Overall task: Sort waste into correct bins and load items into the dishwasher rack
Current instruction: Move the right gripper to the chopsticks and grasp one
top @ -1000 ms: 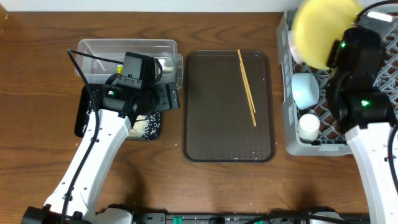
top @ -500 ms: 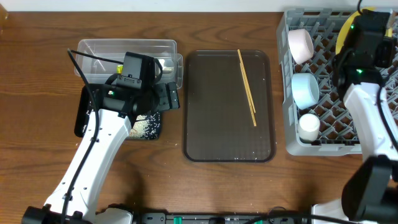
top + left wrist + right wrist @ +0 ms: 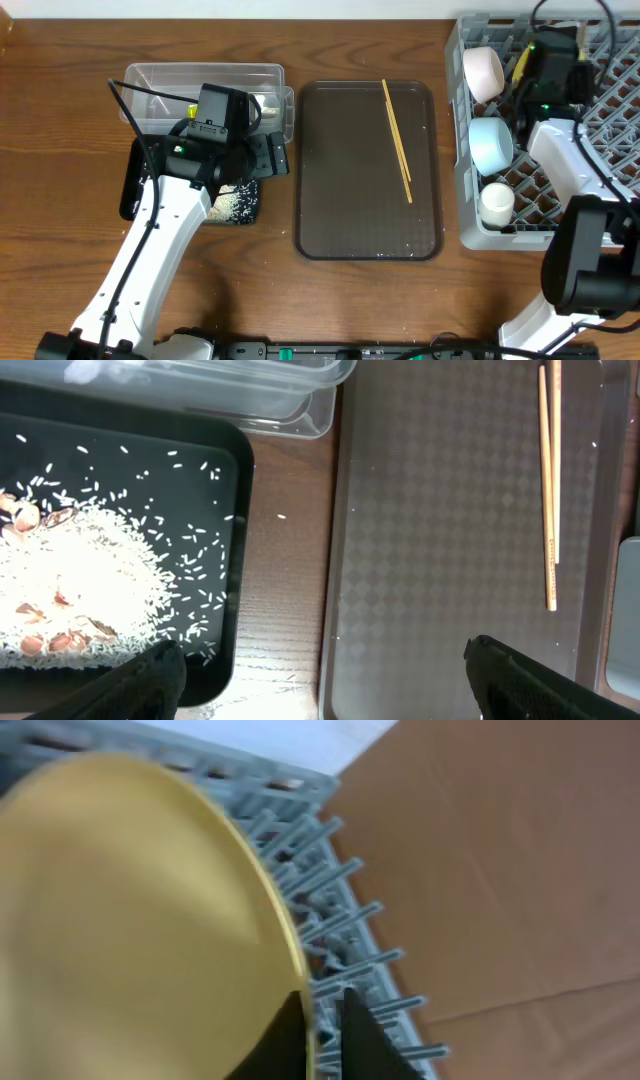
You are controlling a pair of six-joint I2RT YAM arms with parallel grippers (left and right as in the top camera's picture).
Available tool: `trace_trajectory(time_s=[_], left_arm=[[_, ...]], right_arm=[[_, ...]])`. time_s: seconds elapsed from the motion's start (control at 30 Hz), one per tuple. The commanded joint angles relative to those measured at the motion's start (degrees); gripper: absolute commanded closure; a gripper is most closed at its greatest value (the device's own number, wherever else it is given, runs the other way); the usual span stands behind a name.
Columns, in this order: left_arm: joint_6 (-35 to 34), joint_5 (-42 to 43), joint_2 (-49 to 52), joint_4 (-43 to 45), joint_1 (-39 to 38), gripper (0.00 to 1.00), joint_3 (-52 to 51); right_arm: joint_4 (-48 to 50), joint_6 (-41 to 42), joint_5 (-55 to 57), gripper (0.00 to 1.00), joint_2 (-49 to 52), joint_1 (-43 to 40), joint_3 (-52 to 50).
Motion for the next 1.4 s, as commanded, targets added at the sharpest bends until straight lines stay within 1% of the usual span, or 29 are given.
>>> trace_trajectory(time_s=[0.0,0.07,0.17,0.23,0.27,0.4,0.5,0.57,0.6,0.67,0.7,0.73,0.8,0.87,0.93,1.07,1.2,1.23,1.33,1.37], left_arm=[[-0.04,-0.33,0.35,0.0,0.17,0.09,0.04],[-0.04,-0.33,0.35,0.0,0.17,0.09,0.04],[-0.04,-0.33,0.35,0.0,0.17,0.09,0.04],[-0.04,-0.33,0.35,0.0,0.17,0.09,0.04],[-0.04,-0.33,0.35,0.0,0.17,0.09,0.04],[-0.04,-0.33,0.35,0.0,0.17,0.08,0.04],[-0.04,-0.33,0.35,0.0,0.17,0.09,0.04],[-0.04,-0.33,0.35,0.0,0.17,0.08,0.04],[-0.04,-0.33,0.35,0.0,0.17,0.08,0.04],[-0.04,-0.33,0.35,0.0,0.17,0.09,0.04],[-0.04,-0.33,0.35,0.0,0.17,0.08,0.04],[-0.04,-0.33,0.35,0.0,0.17,0.08,0.04],[-0.04,-0.33,0.35,0.0,0.17,0.08,0.04],[-0.04,-0.33,0.35,0.0,0.17,0.09,0.04],[-0.04,-0.33,0.35,0.0,0.17,0.09,0.04],[-0.04,-0.33,0.35,0.0,0.17,0.08,0.04],[-0.04,-0.33,0.35,0.0,0.17,0.09,0.04],[-0.04,-0.33,0.35,0.0,0.17,0.08,0.04],[-0.02,-0.33,0.35,0.0,0.17,0.09,0.04],[-0.04,-0.33,0.35,0.0,0.17,0.08,0.04]], right_arm=[[-0.79,3.39,-0.63,0.5,1.2,1.44,0.07],[-2.12,5.09,-1.31,0.35,0.7,1.79,0.07],[-6.97,6.16,-7.58,0.22,-1.46,1.92,0.09],[-10.99,8.96,-11.76,0.13,-4.0,1.92,0.09],[-13.2,10.93,-14.23,0.01,-5.6,1.92,0.09],[-20.92,22.62,-24.55,0.01,-13.42,2.21,0.09],[-25.05,31.82,-36.22,0.01,-19.54,2.4,0.09],[-27.26,35.3,-45.88,0.01,-22.77,2.38,0.07],[-28.02,37.03,-53.42,0.01,-24.44,2.4,0.07],[-27.5,37.79,-61.13,0.01,-24.92,2.58,0.07],[-26.88,37.77,-64.43,0.05,-24.85,2.91,0.07],[-26.03,37.77,-66.77,0.12,-24.2,3.93,0.07],[-25.11,37.75,-65.88,0.21,-22.8,6.4,0.07],[-24.52,37.77,-60.65,0.26,-20.26,10.43,0.07],[-23.85,37.83,-55.25,0.27,-17.35,14.4,0.07],[-22.36,39.71,-42.86,0.21,-10.27,21.86,0.15],[-22.18,40.13,-33.99,0.21,-3.67,26.12,1.31],[-22.21,40.13,-32.72,0.22,-2.4,26.51,1.7],[-22.16,39.87,-31.36,0.32,1.55,26.73,2.78],[-22.16,39.85,-31.36,0.33,2.51,26.58,2.95]])
